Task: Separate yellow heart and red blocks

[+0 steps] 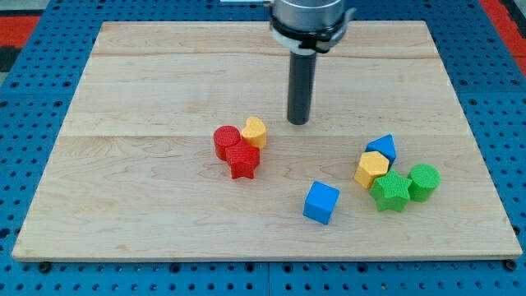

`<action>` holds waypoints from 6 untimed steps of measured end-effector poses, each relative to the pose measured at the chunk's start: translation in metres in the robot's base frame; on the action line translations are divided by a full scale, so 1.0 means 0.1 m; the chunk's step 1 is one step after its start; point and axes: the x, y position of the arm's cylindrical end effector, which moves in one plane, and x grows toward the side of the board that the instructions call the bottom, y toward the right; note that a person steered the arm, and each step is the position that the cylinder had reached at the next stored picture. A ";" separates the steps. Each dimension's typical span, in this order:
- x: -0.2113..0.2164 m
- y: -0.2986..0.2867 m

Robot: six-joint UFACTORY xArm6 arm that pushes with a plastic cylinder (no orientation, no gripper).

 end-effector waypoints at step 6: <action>0.22 -0.94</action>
